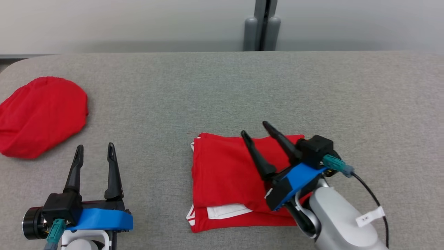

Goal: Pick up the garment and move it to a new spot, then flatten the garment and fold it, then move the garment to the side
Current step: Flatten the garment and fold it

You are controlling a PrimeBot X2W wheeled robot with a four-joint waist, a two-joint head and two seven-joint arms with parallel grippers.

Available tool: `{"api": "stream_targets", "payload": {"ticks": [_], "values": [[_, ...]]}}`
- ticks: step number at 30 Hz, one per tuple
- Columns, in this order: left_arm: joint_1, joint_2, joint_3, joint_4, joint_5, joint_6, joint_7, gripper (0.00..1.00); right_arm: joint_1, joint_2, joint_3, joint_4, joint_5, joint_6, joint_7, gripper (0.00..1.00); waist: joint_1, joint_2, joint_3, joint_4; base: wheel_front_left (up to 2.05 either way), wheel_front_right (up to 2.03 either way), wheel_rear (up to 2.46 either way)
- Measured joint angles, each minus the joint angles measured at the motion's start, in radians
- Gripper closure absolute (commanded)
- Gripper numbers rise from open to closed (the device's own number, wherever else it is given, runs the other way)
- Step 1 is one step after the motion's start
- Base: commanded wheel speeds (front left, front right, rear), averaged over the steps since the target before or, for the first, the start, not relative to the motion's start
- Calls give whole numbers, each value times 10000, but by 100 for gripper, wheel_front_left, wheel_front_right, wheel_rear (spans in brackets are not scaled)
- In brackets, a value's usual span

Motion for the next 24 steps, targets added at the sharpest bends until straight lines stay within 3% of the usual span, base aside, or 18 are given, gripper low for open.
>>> {"api": "stream_targets", "payload": {"ticks": [11,24], "values": [[151,-4,15,-65,155,-44,0,0,1714,-711,-2589,-1626,-1197,0,-219,0,-1,0,-360,-595,0,0,0],[963,-13,54,-75,268,-6,0,0,3748,-470,-4581,-2869,-1937,0,-245,0,-2,-1,-1131,-818,0,0,0]]}}
